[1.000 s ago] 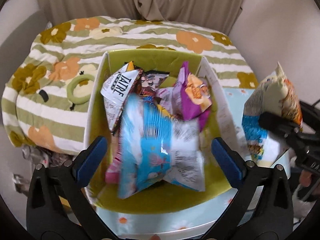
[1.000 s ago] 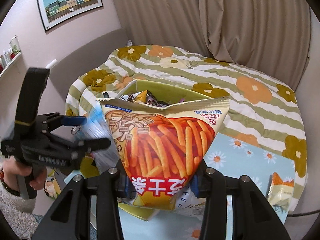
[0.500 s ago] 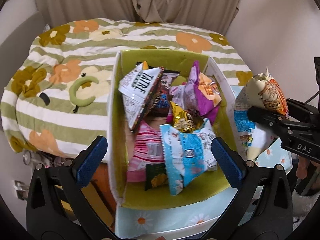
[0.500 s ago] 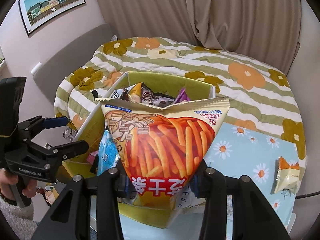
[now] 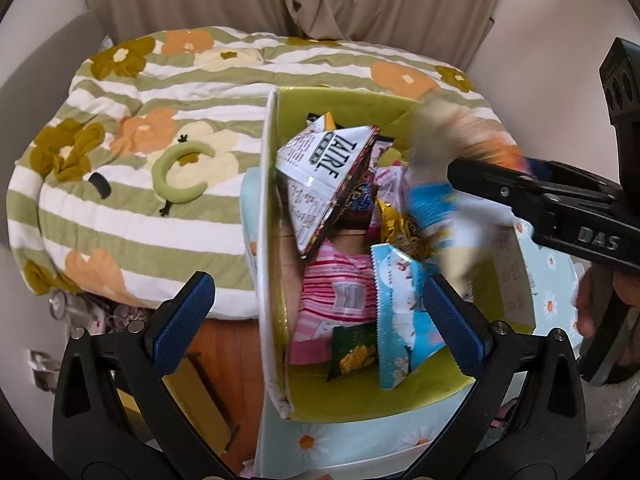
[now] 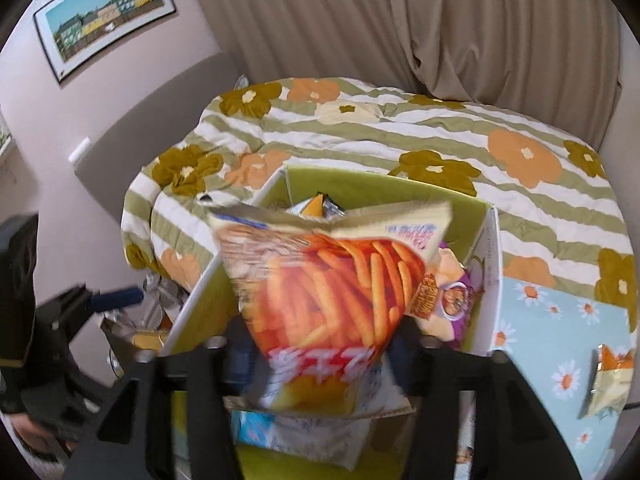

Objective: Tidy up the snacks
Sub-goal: 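Carry both bags over the box and open both tools to drop them inside, then move both tools back from the box toward the last snacks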

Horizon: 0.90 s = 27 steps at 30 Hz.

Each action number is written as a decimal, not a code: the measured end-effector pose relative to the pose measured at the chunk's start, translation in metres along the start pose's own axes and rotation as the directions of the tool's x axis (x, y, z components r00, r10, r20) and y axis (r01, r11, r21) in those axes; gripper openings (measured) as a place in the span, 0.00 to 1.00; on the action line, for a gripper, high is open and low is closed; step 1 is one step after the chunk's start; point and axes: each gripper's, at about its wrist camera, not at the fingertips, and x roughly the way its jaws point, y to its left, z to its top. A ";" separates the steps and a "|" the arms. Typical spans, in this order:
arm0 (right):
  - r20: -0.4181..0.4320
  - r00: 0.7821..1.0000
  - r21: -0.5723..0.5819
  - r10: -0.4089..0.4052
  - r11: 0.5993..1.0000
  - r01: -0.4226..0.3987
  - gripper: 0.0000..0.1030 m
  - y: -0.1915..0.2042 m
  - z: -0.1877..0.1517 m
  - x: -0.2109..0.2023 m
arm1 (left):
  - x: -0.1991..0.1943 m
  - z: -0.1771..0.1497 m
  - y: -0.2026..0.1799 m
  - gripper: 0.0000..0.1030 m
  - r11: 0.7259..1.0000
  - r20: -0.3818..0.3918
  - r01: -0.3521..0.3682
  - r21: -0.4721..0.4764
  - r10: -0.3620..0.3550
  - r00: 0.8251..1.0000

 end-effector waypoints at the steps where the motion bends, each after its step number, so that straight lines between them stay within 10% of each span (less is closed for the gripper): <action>1: 0.012 1.000 0.008 -0.001 1.000 0.001 0.97 0.000 -0.002 0.000 | 0.000 -0.001 0.002 1.00 1.000 -0.003 -0.002 -0.001 0.002 1.000; 27: 0.128 0.987 0.087 -0.097 0.992 0.086 0.99 -0.047 -0.055 -0.121 | -0.054 -0.015 -0.070 1.00 0.998 0.080 0.033 0.051 -0.037 0.996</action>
